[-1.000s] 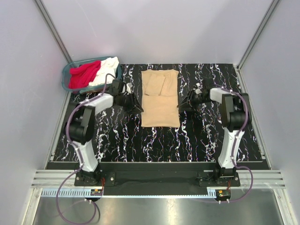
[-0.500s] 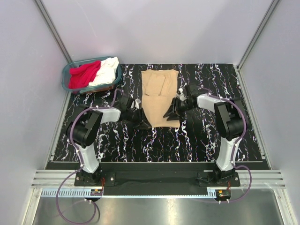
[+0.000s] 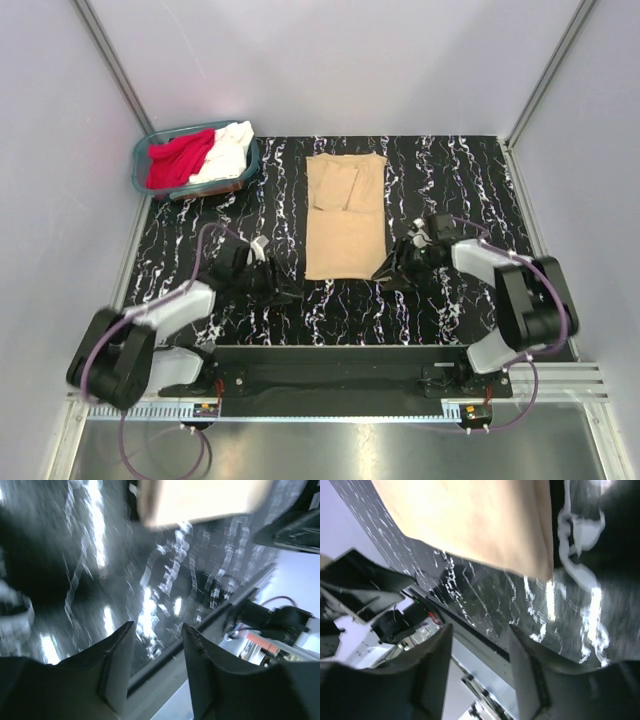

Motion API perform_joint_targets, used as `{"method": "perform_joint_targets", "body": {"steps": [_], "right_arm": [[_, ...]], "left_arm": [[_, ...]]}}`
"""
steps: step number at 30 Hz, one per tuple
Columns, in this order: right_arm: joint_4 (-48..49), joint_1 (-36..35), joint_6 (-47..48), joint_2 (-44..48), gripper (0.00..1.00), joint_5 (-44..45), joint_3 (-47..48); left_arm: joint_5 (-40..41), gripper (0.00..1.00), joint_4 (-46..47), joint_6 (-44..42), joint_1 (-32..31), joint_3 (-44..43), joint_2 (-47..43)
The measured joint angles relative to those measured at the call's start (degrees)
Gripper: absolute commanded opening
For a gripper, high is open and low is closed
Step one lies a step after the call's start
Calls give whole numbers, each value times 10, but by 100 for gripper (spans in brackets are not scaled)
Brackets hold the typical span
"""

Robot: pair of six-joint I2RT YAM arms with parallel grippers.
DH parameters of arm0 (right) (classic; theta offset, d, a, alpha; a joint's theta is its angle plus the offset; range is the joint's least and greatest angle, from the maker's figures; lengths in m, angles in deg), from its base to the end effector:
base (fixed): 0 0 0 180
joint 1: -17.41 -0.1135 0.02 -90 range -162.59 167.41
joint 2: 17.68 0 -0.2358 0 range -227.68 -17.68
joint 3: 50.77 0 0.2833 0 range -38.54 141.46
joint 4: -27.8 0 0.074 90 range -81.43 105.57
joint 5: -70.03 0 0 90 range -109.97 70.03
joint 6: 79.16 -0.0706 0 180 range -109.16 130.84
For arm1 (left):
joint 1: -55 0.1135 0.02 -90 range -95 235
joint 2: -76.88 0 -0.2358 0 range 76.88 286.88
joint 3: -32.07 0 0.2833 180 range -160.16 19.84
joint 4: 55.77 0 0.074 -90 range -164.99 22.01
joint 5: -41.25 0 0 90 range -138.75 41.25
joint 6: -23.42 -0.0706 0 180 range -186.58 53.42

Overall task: Fold and stack the t-shirts
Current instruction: Fold the tshirt

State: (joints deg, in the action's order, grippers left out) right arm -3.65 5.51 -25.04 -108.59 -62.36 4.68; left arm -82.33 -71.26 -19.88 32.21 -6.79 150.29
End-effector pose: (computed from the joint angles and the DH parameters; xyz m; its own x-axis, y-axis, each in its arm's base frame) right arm 0.2876 0.1093 0.0689 -0.9702 0.2379 0.0457 0.1945 0.6526 0.7323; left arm 0.2350 -0.1411 0.0770 -0.9578 -0.2552 -0.1319 -0.0684 0.6485 -0.7582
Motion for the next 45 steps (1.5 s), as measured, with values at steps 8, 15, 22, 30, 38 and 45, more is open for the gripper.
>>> {"method": "perform_joint_targets", "body": {"steps": [8,15,22,30,38,45], "right_arm": [[47,-4,-159,164,59,92,-111],[119,-56,-351,223,52,220,-182],[183,-77,-426,176,49,300,-182],[247,-81,-475,118,47,327,-189],[274,-86,-502,104,44,335,-191],[266,-90,-515,106,41,344,-191]], "left_arm": [[89,59,17,167,-2,96,-208],[183,58,102,347,-24,147,-139],[217,56,162,396,-40,96,-3],[223,57,207,406,-49,44,88],[224,53,198,400,-55,11,122],[229,54,172,402,-73,-9,130]]}}
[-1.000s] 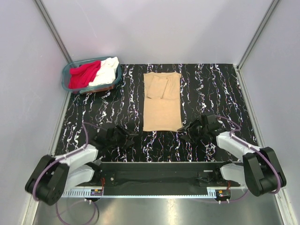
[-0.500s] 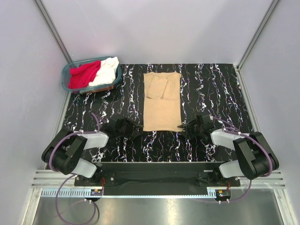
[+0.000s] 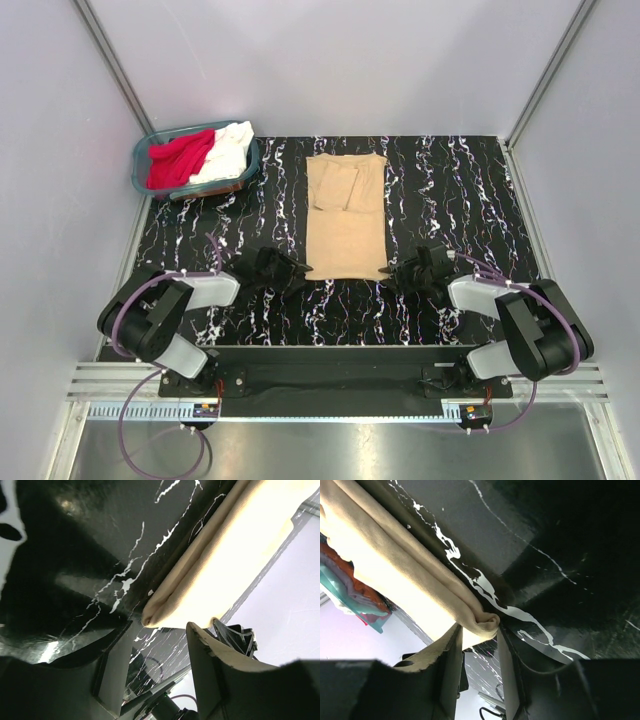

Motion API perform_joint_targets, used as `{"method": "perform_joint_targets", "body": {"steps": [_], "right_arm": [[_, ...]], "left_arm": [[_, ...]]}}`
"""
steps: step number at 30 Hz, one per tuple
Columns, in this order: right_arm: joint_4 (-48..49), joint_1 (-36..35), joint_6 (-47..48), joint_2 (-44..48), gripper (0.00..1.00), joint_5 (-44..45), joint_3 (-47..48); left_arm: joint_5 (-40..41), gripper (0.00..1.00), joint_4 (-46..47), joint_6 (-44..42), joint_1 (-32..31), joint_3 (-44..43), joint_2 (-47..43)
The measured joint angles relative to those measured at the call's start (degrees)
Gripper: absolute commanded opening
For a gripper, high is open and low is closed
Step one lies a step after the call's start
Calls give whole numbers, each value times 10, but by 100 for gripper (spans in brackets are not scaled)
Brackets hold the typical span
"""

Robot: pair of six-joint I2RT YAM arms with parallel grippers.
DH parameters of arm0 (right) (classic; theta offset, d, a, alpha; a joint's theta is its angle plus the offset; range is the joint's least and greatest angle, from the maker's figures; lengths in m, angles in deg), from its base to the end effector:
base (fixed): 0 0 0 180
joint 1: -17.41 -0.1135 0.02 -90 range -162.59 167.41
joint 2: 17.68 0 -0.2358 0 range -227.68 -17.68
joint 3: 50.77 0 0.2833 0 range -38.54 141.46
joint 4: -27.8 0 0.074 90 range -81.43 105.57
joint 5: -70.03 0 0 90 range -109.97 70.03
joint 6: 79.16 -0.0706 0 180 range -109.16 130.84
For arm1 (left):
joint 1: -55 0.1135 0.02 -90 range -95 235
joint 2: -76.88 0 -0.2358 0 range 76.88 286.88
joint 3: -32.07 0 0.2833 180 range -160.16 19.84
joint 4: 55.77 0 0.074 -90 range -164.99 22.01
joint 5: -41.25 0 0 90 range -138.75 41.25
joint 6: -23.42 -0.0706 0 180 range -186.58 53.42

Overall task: Fold and stack the t-shirts
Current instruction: Fold the tshirt

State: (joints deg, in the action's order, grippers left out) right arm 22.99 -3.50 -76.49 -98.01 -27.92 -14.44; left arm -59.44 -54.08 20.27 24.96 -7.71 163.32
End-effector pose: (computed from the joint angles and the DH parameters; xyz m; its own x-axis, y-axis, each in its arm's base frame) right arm 0.2571 0.1087 0.0408 -0.4708 0.8792 0.0733 0.6818 0.3099 0.6627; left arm 0.2542 -0.1621 0.0415 -0.6382 -0.7643 0.0920 -0.5776 0.3964 -0.7136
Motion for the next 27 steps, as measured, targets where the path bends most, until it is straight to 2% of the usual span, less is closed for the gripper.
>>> {"method": "perform_joint_targets", "body": {"steps": [7,14,15,17,18,20,22,27], "right_arm": [[-2,0,-15,16,40,13,-14],[0,0,-17,9,39,13,-11],[2,0,-18,5,32,13,-8],[4,-1,-19,-5,25,13,-4],[5,-1,-19,-9,15,14,-2],[5,-1,-15,-15,1,13,-1],[4,-1,-10,-16,0,13,0],[-19,-1,14,3,0,7,-3]], "left_arm": [[2,51,-17,15,-4,-13,9],[-4,38,4,49,-5,-14,31],[-6,32,3,50,-5,-17,36],[-6,24,0,51,-5,-26,46],[-6,17,0,51,-5,-28,50],[-7,9,1,54,-5,-27,54],[-8,0,6,55,-5,-26,54],[-11,0,-9,42,-9,-9,26]]}}
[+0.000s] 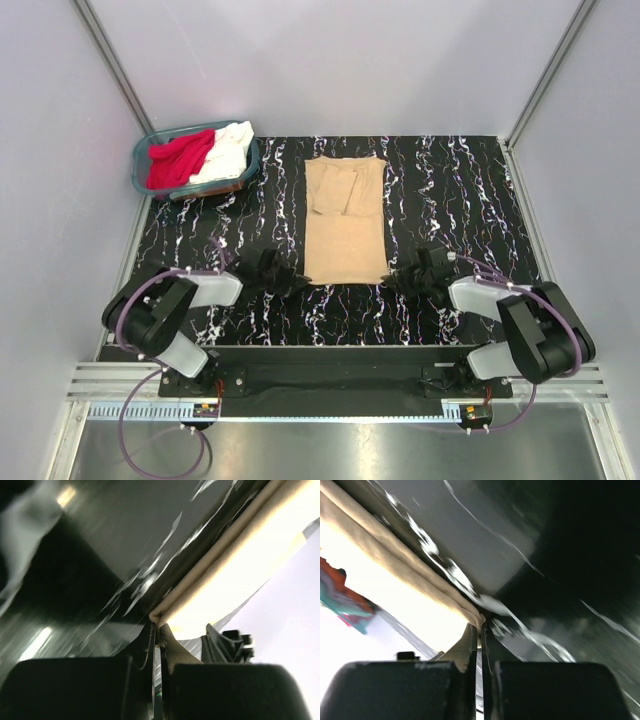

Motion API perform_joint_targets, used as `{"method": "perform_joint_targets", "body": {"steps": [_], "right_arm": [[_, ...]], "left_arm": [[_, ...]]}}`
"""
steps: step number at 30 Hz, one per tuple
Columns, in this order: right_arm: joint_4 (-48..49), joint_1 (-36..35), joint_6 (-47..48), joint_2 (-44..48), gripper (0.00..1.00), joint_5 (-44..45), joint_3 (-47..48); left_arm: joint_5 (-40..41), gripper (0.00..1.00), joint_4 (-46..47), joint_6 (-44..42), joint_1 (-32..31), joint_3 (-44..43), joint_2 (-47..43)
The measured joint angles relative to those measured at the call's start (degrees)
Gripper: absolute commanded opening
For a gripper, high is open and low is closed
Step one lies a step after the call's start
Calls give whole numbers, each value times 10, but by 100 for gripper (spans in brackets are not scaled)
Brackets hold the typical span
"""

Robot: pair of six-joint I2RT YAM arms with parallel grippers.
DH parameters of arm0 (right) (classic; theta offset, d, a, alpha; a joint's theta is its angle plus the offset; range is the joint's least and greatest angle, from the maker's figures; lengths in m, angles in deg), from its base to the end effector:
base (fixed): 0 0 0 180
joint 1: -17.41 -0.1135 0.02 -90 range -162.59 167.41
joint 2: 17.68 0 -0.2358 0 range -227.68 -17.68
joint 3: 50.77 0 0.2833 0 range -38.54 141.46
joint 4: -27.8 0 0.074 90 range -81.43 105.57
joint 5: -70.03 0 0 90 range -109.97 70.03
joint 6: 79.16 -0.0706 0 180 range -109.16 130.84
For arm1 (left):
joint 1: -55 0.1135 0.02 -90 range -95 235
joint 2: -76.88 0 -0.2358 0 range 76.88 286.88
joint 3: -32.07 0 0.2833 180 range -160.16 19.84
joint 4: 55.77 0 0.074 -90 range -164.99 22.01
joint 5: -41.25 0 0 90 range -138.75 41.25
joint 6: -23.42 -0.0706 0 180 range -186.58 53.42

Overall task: Fold and stack the t-shirts
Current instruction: Fold the tshirt

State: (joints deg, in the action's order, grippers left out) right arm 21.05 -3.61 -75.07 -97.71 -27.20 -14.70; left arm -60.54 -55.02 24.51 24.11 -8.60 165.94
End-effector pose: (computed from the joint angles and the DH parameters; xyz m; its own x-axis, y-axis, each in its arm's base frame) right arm 0.2529 0.1067 0.0376 -0.4807 0.8754 0.0520 0.6899 0.3409 0.6386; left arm 0.2506 -0.1667 0.0317 -0.6085 -0.7764 0.1638 -0.6458 0.3647 -0.6708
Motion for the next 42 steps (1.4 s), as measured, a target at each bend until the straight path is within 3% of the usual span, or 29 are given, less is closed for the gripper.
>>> {"method": "perform_joint_targets", "body": {"steps": [3,12,19,25,29,34,38,42], "right_arm": [[-67,-2,24,72,0,-10,-19],[-308,-16,58,406,0,-57,-52],[-498,-23,86,543,0,-91,-14],[-603,-23,90,615,0,-121,27],[-640,-23,94,613,0,-133,48],[-638,-23,113,553,0,-133,84],[-615,-23,138,459,0,-132,139],[-571,-14,186,286,0,-141,247]], "left_arm": [[0,0,-46,-6,-14,28,-65],[22,0,-197,34,-116,61,-307],[81,0,-324,122,-248,64,-463],[134,0,-392,195,-356,63,-511],[163,0,-425,216,-388,38,-500],[208,0,-468,190,-370,-45,-467],[209,0,-484,100,-267,-143,-414],[178,0,-483,3,-145,-226,-340]]}}
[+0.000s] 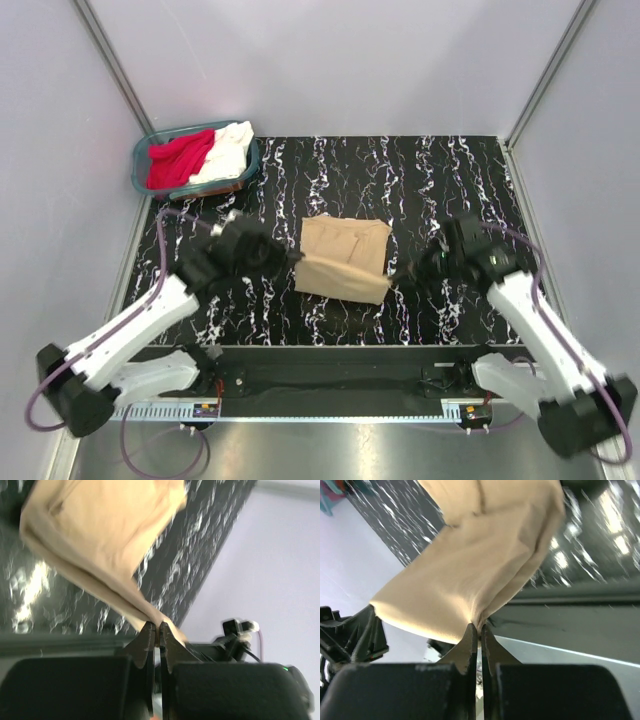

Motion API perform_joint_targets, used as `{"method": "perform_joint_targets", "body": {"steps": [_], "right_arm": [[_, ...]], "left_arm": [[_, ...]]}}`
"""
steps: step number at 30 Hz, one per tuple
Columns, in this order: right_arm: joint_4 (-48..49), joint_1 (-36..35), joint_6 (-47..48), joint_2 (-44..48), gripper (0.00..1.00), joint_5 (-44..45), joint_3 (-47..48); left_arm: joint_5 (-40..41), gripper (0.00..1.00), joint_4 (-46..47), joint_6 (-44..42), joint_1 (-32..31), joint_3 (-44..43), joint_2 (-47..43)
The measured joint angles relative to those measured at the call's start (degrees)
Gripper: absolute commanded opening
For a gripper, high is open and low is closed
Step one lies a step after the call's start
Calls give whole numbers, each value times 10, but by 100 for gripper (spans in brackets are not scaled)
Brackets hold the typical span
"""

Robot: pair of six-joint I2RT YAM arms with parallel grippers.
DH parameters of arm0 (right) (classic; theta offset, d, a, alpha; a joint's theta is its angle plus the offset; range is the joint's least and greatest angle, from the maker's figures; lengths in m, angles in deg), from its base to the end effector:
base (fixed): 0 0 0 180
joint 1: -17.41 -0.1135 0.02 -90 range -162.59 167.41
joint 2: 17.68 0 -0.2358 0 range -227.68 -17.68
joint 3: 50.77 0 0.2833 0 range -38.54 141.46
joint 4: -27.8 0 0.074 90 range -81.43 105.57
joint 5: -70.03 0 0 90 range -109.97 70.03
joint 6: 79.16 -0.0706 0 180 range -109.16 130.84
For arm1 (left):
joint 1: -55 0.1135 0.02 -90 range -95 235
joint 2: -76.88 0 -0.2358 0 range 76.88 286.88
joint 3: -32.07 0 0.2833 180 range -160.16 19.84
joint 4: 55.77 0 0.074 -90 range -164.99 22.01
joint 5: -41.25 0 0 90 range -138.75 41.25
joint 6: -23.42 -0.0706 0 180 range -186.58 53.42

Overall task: Fold and stack the t-shirts
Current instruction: Fold the tshirt

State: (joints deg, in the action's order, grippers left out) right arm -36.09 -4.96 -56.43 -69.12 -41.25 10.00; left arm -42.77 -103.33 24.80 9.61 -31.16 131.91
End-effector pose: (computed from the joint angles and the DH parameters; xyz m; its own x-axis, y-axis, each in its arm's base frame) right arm 0.2063 0.1126 0.2299 -0.7977 0.6011 0.0487 0.4827 0.5880 0.6491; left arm 0.1996 -0.1919 0.2557 -0.6405 -0.7665 -0.0474 -0.4609 0.4331 -0.7745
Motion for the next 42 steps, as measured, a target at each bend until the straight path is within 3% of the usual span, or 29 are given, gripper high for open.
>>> {"method": "perform_joint_targets", "body": {"steps": [6,12,20,28,31,33,37,38,42], "right_arm": [[56,102,78,-229,0,-62,142],[77,142,129,-412,0,-119,272],[85,173,161,-524,0,-148,328],[91,192,169,-565,1,-165,336],[102,195,171,-592,5,-170,337],[109,198,173,-609,11,-173,338],[116,209,189,-665,31,-167,375],[117,213,196,-681,41,-164,390],[98,237,258,-758,66,-119,481]], "left_arm": [[-67,0,6,-112,131,-111,155],[-139,0,27,-182,215,-203,297],[-228,0,53,-242,257,-320,488],[-262,0,50,-262,265,-342,539],[-269,0,50,-273,269,-366,561],[-277,6,51,-284,271,-391,586],[-282,28,52,-320,272,-433,643],[-279,36,49,-335,274,-444,655],[-253,42,-7,-412,287,-525,706]]}}
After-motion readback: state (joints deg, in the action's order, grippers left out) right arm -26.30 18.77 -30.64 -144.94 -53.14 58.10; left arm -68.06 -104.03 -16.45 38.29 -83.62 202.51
